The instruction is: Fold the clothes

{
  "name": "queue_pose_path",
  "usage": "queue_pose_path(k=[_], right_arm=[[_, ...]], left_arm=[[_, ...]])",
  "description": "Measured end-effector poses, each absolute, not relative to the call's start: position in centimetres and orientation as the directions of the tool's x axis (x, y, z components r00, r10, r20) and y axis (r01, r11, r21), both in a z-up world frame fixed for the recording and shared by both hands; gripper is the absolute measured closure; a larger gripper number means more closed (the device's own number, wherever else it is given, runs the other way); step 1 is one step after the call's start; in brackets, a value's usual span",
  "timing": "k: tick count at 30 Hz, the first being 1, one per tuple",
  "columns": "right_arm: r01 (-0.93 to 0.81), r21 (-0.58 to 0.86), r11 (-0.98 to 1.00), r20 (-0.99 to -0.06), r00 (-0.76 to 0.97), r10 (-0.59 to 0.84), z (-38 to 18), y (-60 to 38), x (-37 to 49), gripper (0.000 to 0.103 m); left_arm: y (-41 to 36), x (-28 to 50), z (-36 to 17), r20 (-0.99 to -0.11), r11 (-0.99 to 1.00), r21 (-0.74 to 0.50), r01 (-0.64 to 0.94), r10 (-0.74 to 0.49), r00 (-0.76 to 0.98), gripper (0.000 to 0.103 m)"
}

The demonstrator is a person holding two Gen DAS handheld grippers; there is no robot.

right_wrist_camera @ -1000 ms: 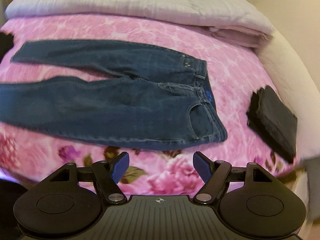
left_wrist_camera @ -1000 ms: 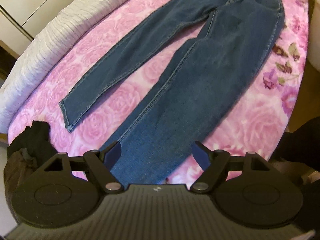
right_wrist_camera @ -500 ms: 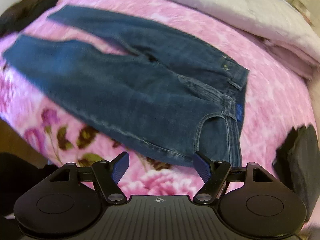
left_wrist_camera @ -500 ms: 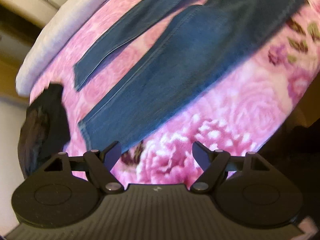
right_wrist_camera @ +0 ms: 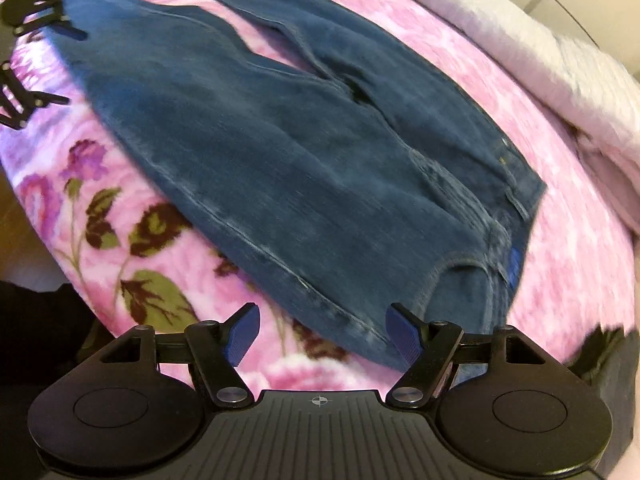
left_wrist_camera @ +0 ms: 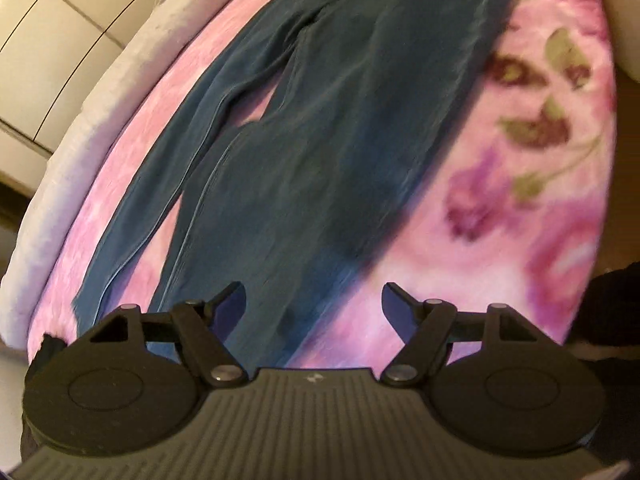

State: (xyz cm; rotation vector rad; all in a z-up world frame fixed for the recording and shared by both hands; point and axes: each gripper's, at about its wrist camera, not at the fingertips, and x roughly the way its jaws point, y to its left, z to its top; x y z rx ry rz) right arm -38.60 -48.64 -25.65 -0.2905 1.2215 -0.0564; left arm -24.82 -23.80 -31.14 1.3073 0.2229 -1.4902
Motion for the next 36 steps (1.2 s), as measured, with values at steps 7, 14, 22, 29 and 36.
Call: queue_pose_path(k=[7, 14, 22, 29, 36], right_arm=[[-0.439, -0.338, 0.833, -0.902, 0.403, -0.153, -30.2, -43.8, -37.6, 0.061], [-0.629, -0.412, 0.66, -0.889, 0.436, -0.139, -34.3, -42.4, -36.0, 0.061], [-0.535, -0.271, 0.8, -0.897, 0.443, -0.008, -27.4, -46.4, -33.5, 0.101], [-0.493, -0.208, 0.845, -0.893, 0.448, 0.042, -22.0, -48.6, -32.2, 0.101], [-0.468, -0.177, 0.866, -0.898, 0.436, 0.052, -21.4, -49.5, -31.7, 0.101]], left_arm=[[-21.9, -24.5, -30.5, -0.802, -0.428, 0.488, 0.761, -0.564, 0.197, 0.031], [-21.2, -24.3, -30.8, -0.798, -0.39, 0.505, 0.77, -0.551, 0.245, 0.031], [-22.4, -24.3, -32.7, -0.73, -0.311, 0.617, 0.722, -0.57, 0.378, 0.031], [-24.8, -22.2, -34.0, -0.606, -0.225, 0.761, 0.609, -0.583, 0.541, 0.031], [-24.5, -14.5, -32.5, -0.616, -0.154, 0.758, 0.634, -0.49, 0.617, 0.068]])
